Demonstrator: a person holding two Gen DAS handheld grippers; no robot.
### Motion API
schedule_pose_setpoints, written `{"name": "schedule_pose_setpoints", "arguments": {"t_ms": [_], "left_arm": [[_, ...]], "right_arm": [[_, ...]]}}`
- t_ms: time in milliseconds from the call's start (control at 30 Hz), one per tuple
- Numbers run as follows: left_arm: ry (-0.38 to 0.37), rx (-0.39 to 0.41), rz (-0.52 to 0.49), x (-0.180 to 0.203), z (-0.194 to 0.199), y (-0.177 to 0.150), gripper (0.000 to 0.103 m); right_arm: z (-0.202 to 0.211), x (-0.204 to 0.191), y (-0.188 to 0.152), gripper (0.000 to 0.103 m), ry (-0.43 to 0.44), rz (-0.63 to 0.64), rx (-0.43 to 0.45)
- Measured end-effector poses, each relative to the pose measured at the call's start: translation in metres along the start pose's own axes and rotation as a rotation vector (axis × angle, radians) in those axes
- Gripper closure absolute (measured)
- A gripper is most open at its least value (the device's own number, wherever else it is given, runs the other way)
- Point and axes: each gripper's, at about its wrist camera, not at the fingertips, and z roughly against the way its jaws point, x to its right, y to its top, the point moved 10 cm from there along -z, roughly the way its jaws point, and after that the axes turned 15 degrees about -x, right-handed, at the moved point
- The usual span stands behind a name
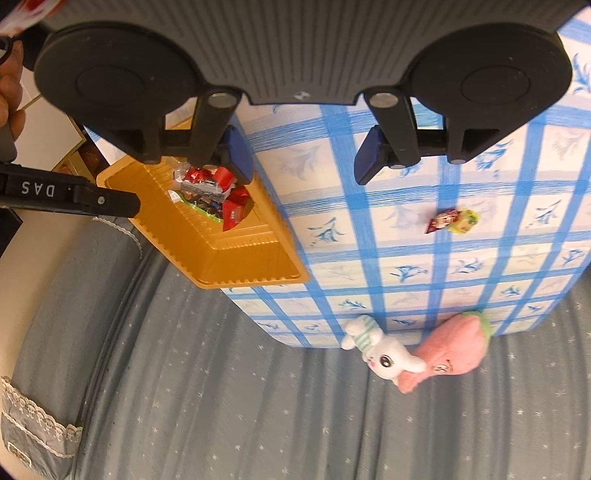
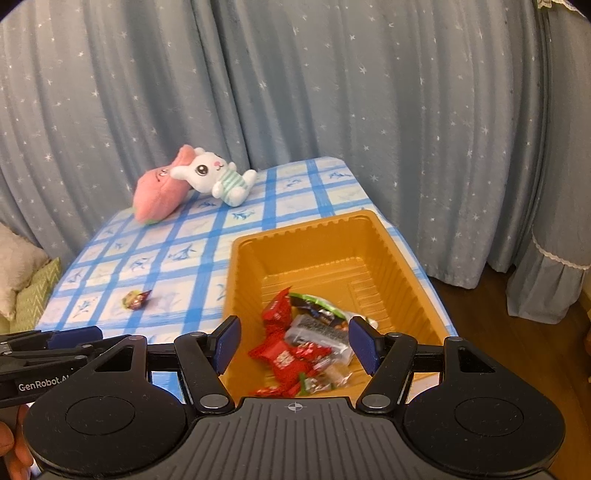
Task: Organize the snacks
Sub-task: 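Open the right tool over the tray and move both tools toward the remaining candies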
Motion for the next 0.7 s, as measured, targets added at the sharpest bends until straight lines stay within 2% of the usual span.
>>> {"name": "schedule_pose_setpoints", "arguments": {"t_ms": [100,700], "left_arm": [[0.016,0.012,0.007,-0.008,0.014,-0.005,0.040],[0.124,0.059,0.085,-0.080,0.072,-0.036,0.030]], "right_arm": [[0.008,-0.010,-0.006,0.038,0.003,0.007,0.006],[0.016,-0.091,-0.031,0.038,0.080,0.108,-0.001]]}}
